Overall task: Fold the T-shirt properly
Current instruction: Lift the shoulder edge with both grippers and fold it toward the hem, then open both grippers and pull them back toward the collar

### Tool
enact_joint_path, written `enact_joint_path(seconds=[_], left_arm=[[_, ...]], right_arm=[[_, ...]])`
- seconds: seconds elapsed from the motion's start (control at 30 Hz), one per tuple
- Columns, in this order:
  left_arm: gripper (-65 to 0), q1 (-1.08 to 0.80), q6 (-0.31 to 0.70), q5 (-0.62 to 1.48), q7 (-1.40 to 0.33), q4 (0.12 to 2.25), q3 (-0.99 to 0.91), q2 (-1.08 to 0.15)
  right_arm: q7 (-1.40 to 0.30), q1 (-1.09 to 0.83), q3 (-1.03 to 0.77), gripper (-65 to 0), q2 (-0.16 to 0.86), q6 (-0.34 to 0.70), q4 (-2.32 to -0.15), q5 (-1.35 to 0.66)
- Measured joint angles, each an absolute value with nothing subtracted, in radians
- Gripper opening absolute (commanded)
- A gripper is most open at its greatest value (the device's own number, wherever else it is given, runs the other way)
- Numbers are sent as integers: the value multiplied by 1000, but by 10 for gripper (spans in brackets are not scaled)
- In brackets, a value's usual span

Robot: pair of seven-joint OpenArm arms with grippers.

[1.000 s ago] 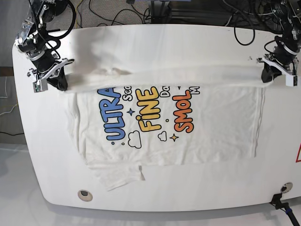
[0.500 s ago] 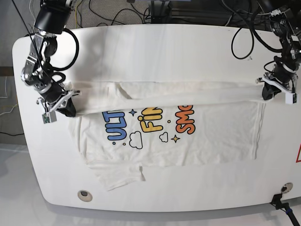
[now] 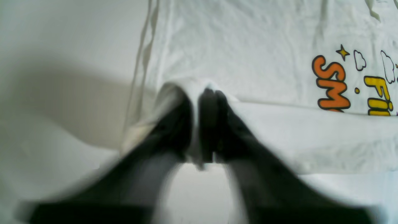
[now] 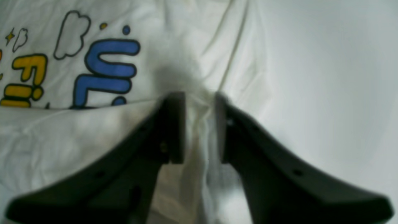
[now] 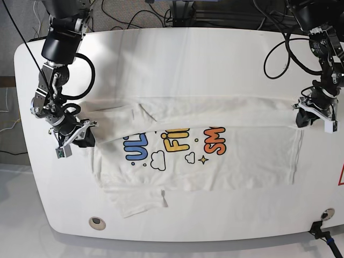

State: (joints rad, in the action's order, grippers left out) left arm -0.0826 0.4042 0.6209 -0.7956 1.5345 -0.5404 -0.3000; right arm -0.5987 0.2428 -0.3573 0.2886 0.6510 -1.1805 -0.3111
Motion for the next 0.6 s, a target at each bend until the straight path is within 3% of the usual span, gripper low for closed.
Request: enact_joint_path(seconds=[0.17, 0.6], left_arm=[[-408, -83, 404, 605, -820, 1525, -540, -308], [-370, -104, 411, 596, -816, 1456, -554, -370]], right_arm=[[-584, 246, -374, -336, 310, 651, -1163, -324], [-616, 209, -440, -326, 321, 648, -1163, -343]])
